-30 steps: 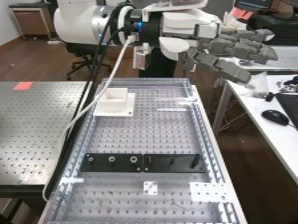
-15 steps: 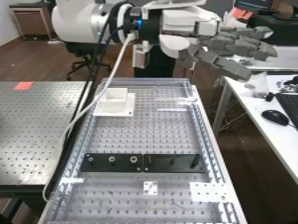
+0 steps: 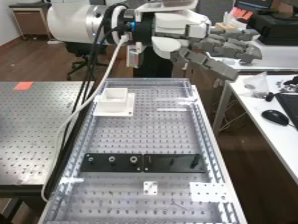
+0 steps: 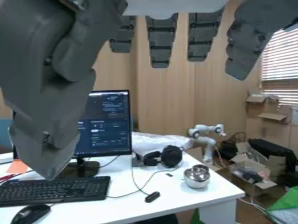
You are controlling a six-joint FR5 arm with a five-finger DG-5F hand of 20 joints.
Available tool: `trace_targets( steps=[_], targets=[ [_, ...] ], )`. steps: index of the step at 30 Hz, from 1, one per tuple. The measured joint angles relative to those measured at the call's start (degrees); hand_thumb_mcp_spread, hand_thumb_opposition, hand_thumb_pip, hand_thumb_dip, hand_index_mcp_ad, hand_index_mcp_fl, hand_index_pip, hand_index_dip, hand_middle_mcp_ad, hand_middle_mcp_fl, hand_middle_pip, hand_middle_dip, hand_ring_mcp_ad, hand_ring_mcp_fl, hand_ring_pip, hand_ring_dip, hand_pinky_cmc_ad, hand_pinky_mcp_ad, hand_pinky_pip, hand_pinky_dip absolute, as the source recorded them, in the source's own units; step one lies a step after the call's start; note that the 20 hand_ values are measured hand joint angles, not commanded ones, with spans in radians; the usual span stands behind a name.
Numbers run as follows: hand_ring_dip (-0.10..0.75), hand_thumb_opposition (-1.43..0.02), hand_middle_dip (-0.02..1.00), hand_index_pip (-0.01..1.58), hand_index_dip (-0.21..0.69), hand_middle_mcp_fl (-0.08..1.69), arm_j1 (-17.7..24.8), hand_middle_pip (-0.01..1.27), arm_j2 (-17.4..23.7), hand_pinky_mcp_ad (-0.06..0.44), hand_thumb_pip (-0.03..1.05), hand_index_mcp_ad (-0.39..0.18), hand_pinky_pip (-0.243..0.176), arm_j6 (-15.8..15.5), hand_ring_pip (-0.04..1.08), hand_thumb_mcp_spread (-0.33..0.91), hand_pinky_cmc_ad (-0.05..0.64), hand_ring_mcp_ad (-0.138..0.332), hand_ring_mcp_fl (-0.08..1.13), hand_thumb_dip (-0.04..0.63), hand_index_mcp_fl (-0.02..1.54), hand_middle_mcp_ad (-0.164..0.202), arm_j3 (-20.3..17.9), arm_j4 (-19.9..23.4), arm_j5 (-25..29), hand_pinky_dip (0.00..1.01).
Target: Grab the chopstick and place it in the clear container
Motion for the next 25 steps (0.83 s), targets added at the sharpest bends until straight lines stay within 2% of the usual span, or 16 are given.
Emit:
trace_targets(
  steps=[14, 21, 25],
  targets=[
    [-0.023, -0.96, 0.03, 0.07, -0.188, 0.07, 0.8, 0.11, 2.7, 0.374, 0.64, -0.138, -0.173, 0.9, 0.08, 0.06, 0.541, 0.176, 0.01, 0.047, 0.04, 0.075, -4.1, 1.5, -0.3, 0.15],
    [-0.023, -0.96, 0.03, 0.07, -0.188, 0.07, 0.6, 0.11, 3.6, 0.374, 0.64, -0.150, -0.173, 1.2, 0.08, 0.06, 0.541, 0.171, 0.01, 0.047, 0.04, 0.063, -5.4, 1.6, -4.5, 0.15],
    [-0.019, -0.96, 0.03, 0.07, -0.188, 0.07, 1.1, 0.12, 4.8, 0.374, 0.64, -0.138, -0.173, 1.8, 0.08, 0.06, 0.541, 0.171, 0.01, 0.047, 0.04, 0.072, -6.6, 1.4, -2.7, 0.15]
  ],
)
